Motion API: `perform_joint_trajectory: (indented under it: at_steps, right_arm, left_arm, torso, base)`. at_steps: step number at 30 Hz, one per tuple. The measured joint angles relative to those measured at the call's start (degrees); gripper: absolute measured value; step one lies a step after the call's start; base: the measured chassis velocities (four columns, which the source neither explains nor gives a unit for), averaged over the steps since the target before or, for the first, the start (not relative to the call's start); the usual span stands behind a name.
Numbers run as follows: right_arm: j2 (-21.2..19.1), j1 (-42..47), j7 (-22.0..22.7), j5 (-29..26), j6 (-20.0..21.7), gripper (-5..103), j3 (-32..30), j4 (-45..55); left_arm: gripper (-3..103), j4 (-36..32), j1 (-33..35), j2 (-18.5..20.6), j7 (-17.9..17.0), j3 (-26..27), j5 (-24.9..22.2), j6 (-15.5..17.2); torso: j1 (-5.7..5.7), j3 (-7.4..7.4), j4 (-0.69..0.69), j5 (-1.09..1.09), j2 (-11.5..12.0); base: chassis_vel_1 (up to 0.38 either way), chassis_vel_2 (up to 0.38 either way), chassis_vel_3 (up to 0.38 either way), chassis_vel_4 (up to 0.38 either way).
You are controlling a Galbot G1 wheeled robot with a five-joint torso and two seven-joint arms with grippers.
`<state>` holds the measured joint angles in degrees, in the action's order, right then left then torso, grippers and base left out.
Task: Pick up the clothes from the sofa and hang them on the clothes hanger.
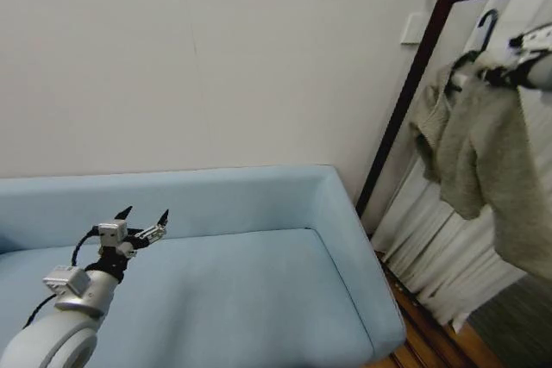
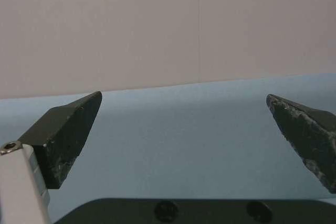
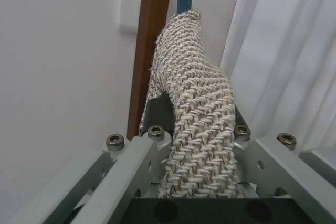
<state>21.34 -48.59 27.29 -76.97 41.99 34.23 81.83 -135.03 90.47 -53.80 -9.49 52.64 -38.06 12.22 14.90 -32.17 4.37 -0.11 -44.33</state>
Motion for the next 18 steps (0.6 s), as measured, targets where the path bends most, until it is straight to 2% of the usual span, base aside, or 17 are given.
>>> perform_joint_trajectory:
  at_steps: [1, 2, 5, 9, 10, 15, 18]
  right_arm:
    - [0.0, 0.0, 0.0, 0.0, 0.0, 10, 0.0, 0.0]
    - [-0.1, -1.54, -0.12, 0.38, -0.09, 10, 0.08, 0.25]
    - [0.08, -2.32, -0.31, 0.77, -0.05, 10, 0.57, -0.04]
    - [1.29, -4.45, 0.2, 0.11, 0.01, 10, 2.14, -1.26]
    - [2.09, -6.31, 0.93, -1.64, 0.0, 10, 4.0, -2.06]
    - [2.34, -9.56, 4.23, -8.52, 0.03, 10, 8.53, -2.74]
    - [1.17, -11.32, 7.94, -15.42, 0.04, 10, 10.95, -2.41]
  left_arm:
    - [100, 0.0, 0.0, 0.0, 0.0, 0.0, 0.0, 0.0]
    - [100, 0.15, 0.12, -0.49, 0.42, 0.02, 0.05, -0.15]
    - [100, 0.54, 0.06, -1.13, 0.97, -0.67, 0.42, -0.26]
    - [100, 0.85, -0.57, -0.99, 1.04, -1.28, 0.5, -0.27]
    - [100, 1.17, -1.13, -0.63, 1.06, -1.63, 0.5, -0.27]
    - [100, 1.79, -2.25, -0.24, 1.02, -2.38, 0.5, -0.27]
    - [100, 2.22, -3.12, -0.19, 1.02, -3.51, 0.5, -0.26]
  torso:
    - [0.0, 0.0, 0.0, 0.0, 0.0]
    - [-0.02, 0.02, 0.1, 0.03, -0.01]
    - [-0.06, 0.02, 0.16, 0.27, -0.01]
    - [-0.06, 0.02, 0.14, 0.22, -0.01]
    - [-0.05, 0.0, 0.08, 0.18, -0.01]
    - [-0.02, -0.02, 0.03, 0.17, -0.01]
    - [-0.04, 0.0, 0.14, 0.21, -0.01]
  base:
    - [0.0, 0.0, 0.0, 0.0]
    - [0.0, 0.0, 0.0, 0.0]
    - [0.003, -0.017, -0.018, -0.008]
    - [0.0, 0.0, 0.0, 0.0]
    - [-0.019, 0.009, 0.051, 0.017]
    - [0.0, 0.0, 0.0, 0.0]
    - [0.0, 0.0, 0.0, 0.0]
